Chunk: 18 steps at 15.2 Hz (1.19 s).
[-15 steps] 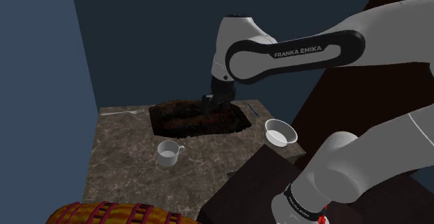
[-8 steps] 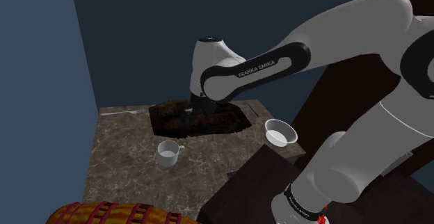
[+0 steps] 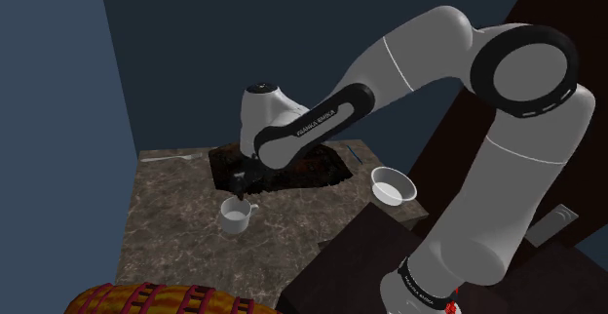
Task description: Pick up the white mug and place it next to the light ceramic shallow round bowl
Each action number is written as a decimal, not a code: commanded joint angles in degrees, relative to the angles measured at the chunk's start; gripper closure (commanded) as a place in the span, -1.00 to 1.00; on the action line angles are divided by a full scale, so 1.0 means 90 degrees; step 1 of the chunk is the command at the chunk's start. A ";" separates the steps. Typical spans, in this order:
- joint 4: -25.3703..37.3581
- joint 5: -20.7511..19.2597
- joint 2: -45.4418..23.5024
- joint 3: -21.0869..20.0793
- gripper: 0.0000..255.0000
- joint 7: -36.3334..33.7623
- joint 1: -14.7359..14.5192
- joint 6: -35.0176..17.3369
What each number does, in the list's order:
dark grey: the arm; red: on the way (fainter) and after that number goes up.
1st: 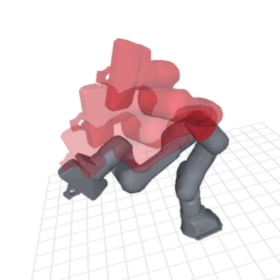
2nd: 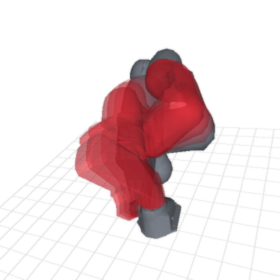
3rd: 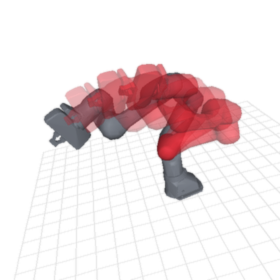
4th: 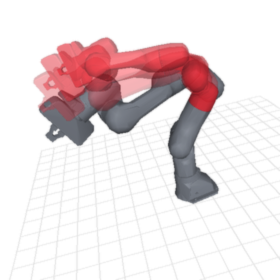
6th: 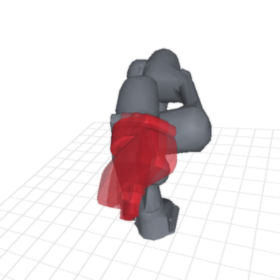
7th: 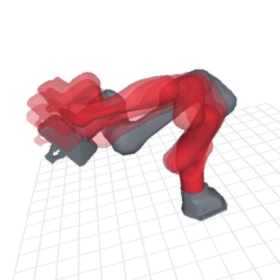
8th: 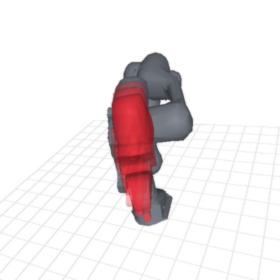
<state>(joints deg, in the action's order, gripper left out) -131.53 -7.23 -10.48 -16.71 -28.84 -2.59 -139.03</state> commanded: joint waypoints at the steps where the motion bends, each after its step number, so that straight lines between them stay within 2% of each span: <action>1: 0.0393 -0.0266 -0.0575 0.0044 -1.00 -0.0268 -0.0118 -0.0148; 10: 0.2183 -0.0976 -0.2856 0.0472 -1.00 -0.0945 -0.0765 -0.0555; 18: 0.2378 -0.1139 -0.3452 0.0646 -1.00 -0.1055 -0.0886 -0.0957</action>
<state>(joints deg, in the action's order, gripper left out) -110.36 -17.23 -40.69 -11.14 -38.01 -10.26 -147.01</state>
